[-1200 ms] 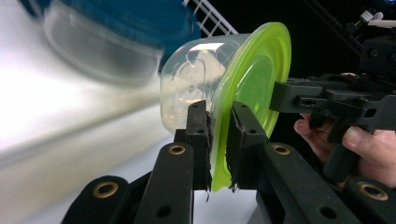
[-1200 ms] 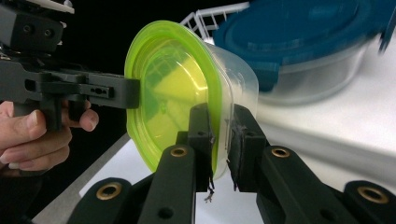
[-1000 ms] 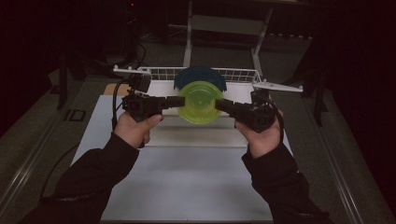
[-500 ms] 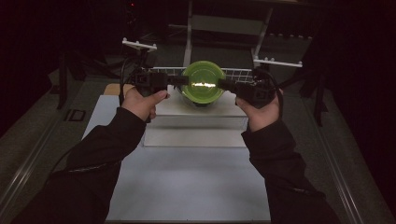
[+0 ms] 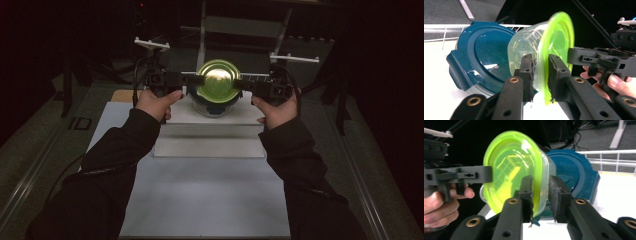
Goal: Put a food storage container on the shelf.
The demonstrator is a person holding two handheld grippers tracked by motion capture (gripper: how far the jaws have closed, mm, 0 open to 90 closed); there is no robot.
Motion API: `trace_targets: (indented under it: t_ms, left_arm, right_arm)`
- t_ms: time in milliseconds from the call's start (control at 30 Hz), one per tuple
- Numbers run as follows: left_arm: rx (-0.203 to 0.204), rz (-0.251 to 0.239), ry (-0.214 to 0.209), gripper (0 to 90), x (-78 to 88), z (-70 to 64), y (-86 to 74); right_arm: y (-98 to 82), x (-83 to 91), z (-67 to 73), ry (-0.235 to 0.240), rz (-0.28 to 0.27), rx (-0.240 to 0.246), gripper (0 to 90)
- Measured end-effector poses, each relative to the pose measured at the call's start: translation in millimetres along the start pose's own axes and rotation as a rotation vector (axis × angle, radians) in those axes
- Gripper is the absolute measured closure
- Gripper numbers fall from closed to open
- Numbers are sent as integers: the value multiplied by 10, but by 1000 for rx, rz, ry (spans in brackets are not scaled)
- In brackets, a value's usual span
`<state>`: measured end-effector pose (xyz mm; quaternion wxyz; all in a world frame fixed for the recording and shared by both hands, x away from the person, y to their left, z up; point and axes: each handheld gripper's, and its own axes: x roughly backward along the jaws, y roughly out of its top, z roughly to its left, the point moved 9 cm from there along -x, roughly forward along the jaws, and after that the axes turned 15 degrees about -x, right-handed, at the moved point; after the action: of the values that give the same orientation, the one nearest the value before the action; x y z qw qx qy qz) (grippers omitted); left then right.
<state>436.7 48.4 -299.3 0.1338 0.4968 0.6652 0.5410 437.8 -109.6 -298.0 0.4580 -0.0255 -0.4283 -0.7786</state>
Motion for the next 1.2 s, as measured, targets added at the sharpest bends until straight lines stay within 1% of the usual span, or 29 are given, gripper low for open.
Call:
trace_targets:
  t_ms: [33,100,233,300,333,400,433,467,500,533,567,700,733,800,833,967,1033,1100,1133,1200]
  left_arm:
    - [0,-3,-4,721,-4,11,12]
    - [23,-8,-15,711,-21,33,36]
    - [14,-12,4,692,-59,75,77]
    - [13,-15,5,681,-74,102,81]
    - [12,-16,10,661,-77,117,84]
    - [9,-15,19,653,-89,144,86]
    - [4,-15,27,624,-98,165,86]
    - [10,-18,33,595,-104,185,89]
    - [15,-20,31,590,-113,197,90]
    - [9,-15,35,575,-125,209,89]
    - [7,-13,38,575,-135,217,90]
    - [-18,-7,53,526,-154,250,108]
    - [-21,-5,58,506,-154,259,110]
    - [-19,-5,62,495,-157,272,114]
    - [-20,-5,69,480,-156,279,119]
    - [-30,-13,91,478,-130,301,146]
    - [-19,-34,88,446,-101,306,174]
    - [-27,-42,92,434,-61,303,192]
    - [-26,-51,94,434,-38,302,199]
    - [-27,-54,88,434,7,285,192]
  right_arm:
    - [15,-10,-19,2,-3,-11,725]
    - [38,-27,-41,12,-9,-33,725]
    - [80,-71,-52,-1,-19,-44,733]
    - [106,-91,-52,-9,-19,-41,714]
    - [130,-110,-54,-11,-18,-46,706]
    - [141,-121,-55,-17,-21,-44,693]
    - [155,-133,-57,-21,-26,-45,683]
    - [168,-146,-62,-26,-30,-42,677]
    - [178,-157,-62,-29,-34,-42,665]
    - [197,-179,-58,-37,-38,-32,627]
    - [197,-179,-58,-37,-38,-32,627]
    - [243,-212,-67,-67,-45,-15,609]
    - [252,-220,-71,-70,-49,-17,601]
    - [262,-236,-82,-65,-53,-31,591]
    - [266,-240,-86,-64,-54,-33,583]
    - [295,-234,-90,-75,-65,-33,548]
    - [314,-218,-82,-71,-72,-32,529]
    - [321,-201,-67,-63,-71,-26,495]
    - [319,-192,-62,-64,-70,-19,494]
    - [313,-168,-51,-61,-73,-13,494]
